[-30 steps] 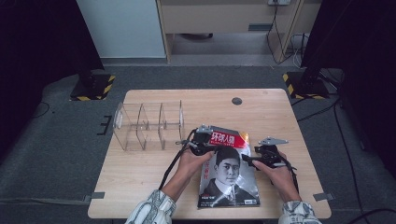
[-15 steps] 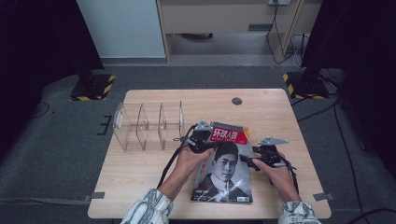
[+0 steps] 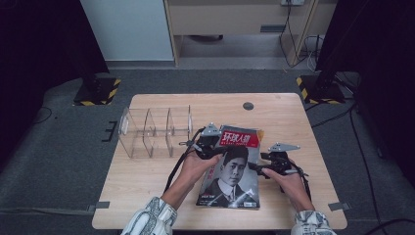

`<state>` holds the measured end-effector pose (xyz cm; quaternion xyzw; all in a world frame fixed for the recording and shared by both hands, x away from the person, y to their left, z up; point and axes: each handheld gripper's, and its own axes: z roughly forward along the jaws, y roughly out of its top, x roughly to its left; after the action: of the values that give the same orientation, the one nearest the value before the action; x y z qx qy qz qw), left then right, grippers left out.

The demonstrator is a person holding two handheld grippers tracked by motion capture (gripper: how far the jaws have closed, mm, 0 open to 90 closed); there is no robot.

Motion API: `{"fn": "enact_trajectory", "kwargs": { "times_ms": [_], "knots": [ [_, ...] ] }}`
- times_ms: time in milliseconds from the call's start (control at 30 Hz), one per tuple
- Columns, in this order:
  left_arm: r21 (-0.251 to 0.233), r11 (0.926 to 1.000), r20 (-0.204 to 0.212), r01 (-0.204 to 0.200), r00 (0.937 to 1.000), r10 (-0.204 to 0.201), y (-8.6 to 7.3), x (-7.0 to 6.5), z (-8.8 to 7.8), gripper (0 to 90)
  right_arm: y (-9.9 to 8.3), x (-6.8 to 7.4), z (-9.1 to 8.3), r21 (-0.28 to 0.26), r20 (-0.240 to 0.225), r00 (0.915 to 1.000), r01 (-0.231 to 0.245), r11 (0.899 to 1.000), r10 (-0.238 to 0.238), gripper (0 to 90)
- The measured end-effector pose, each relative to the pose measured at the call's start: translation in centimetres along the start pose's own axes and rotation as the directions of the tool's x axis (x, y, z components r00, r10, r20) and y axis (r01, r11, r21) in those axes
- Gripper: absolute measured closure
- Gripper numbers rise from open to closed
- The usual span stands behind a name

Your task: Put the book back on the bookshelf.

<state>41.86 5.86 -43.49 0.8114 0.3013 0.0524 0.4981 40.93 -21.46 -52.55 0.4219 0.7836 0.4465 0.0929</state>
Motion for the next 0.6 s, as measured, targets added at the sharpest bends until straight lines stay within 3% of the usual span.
{"fn": "enact_trajectory", "kwargs": {
  "times_ms": [133,600],
  "knots": [
    [-0.002,1.0,0.001,-0.009,1.0,0.009,0.1,-0.1,0.0,86.1,-0.2,0.1,0.5,0.033,-0.013,0.9996,0.026,0.999,-0.026,21.0],
    [-0.018,0.9996,0.01,-0.022,0.9997,0.022,0.2,-0.2,-0.1,86.2,-0.5,0.5,1.4,0.069,-0.081,0.9963,0.034,0.997,-0.028,20.4]
  ]
}}
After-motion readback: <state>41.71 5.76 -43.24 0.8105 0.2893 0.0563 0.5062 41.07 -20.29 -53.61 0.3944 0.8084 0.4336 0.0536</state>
